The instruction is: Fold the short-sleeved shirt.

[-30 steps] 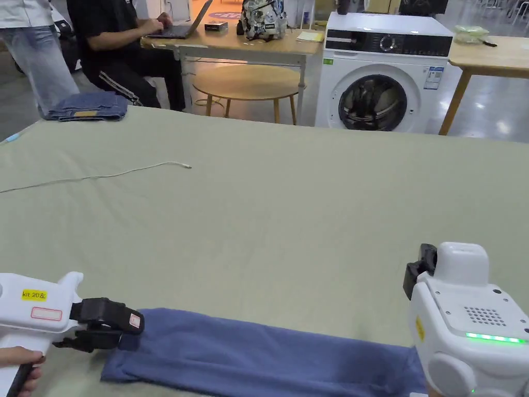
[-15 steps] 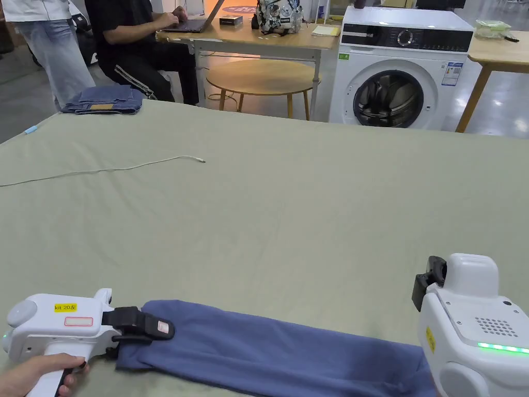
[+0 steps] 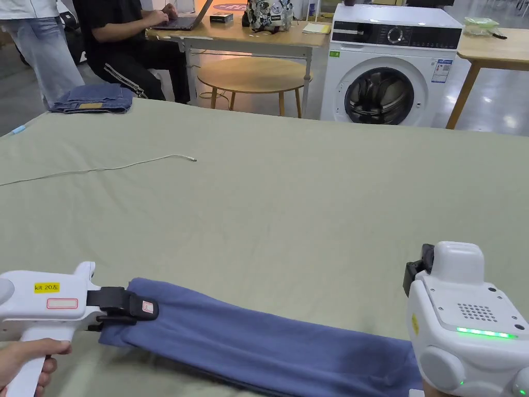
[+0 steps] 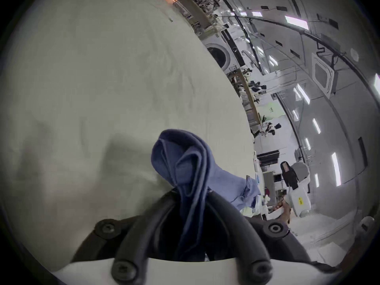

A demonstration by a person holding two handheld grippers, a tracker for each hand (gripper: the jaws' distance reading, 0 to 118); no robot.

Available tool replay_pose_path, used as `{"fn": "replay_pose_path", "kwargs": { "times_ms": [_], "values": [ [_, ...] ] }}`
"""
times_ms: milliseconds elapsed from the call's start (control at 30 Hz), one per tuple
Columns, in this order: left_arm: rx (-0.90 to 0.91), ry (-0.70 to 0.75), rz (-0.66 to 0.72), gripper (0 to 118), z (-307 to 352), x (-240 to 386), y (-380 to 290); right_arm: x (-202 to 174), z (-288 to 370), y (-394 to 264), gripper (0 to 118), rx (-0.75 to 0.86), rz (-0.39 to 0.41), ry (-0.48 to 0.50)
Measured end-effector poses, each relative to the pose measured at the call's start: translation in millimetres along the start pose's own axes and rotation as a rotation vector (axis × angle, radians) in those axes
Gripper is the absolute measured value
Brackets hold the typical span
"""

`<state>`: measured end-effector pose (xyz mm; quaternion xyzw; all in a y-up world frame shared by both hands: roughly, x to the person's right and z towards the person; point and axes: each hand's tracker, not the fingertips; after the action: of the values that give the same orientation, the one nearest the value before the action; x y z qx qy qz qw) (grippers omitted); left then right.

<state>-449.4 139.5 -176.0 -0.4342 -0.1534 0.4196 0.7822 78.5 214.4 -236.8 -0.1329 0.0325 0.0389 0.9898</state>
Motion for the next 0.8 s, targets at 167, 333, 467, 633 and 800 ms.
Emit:
{"fn": "replay_pose_path", "kwargs": {
  "times_ms": [167, 333, 467, 633, 800],
  "values": [
    [0.078, 0.089, -0.027, 3, 43, 19, 14, -4, -1, 5, 0, 0.002, -0.005, 0.025],
    [0.13, 0.176, -0.026, 3, 80, 5, 37, -11, -2, 11, 0, 0.014, -0.007, 0.044],
    [0.099, 0.208, -0.034, 3, 80, 31, 19, -19, -2, 12, 0, 0.013, -0.004, 0.071],
    [0.056, 0.023, -0.013, 3, 60, 64, -1, -23, -2, 9, 0, 0.002, -0.002, 0.086],
    [-0.018, -0.144, -0.045, 3, 25, 105, -10, -23, -1, 7, 0, -0.006, 0.004, 0.089]
  ]
}}
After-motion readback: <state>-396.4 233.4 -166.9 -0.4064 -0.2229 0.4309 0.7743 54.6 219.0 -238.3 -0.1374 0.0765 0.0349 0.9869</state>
